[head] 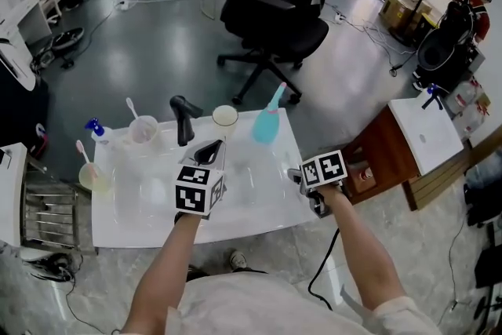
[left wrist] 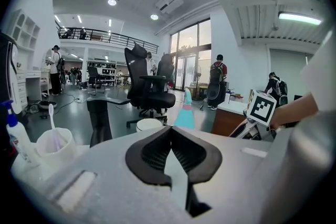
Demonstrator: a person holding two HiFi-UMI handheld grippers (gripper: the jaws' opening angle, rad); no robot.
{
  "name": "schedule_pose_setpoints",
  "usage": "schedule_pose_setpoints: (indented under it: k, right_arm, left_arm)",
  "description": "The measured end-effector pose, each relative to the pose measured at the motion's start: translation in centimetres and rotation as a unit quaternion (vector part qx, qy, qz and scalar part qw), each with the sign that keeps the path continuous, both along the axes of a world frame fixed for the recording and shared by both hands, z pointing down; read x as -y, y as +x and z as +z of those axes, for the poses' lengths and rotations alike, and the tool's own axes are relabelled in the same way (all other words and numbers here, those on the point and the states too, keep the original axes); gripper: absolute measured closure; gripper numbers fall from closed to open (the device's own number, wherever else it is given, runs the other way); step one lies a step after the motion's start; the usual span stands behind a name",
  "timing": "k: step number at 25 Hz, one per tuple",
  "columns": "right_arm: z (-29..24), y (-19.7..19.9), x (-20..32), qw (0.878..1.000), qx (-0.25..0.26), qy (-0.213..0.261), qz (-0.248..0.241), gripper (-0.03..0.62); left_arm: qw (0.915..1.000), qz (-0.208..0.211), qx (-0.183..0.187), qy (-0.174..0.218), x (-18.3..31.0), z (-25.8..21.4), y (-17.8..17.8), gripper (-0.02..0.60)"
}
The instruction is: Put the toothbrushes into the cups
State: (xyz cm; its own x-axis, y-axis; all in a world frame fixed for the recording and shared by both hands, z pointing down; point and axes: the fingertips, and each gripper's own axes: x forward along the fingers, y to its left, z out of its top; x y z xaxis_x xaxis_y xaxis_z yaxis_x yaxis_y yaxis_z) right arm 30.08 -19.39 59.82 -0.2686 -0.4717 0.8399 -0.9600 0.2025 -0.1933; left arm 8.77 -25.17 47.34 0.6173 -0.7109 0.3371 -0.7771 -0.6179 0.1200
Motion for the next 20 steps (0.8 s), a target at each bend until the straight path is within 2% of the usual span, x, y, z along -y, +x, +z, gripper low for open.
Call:
schedule_pose_setpoints:
  k: [15, 20]
  right_arm:
    - [2.3, 0.0, 0.2, 0.998, -0.026, -0.054, -0.016, 0.448]
    - [2.7, 0.9, 0.6, 0.994, -0.069, -0.083, -0.018, 0.541]
  left_arm:
    - [0.9996, -0.026, 0.011, -0.002, 0.5, 0.2, -0.1, 0.577]
    - [0.9994, -0.031, 0.013, 0.001, 0.6, 0.0, -0.2, 0.577]
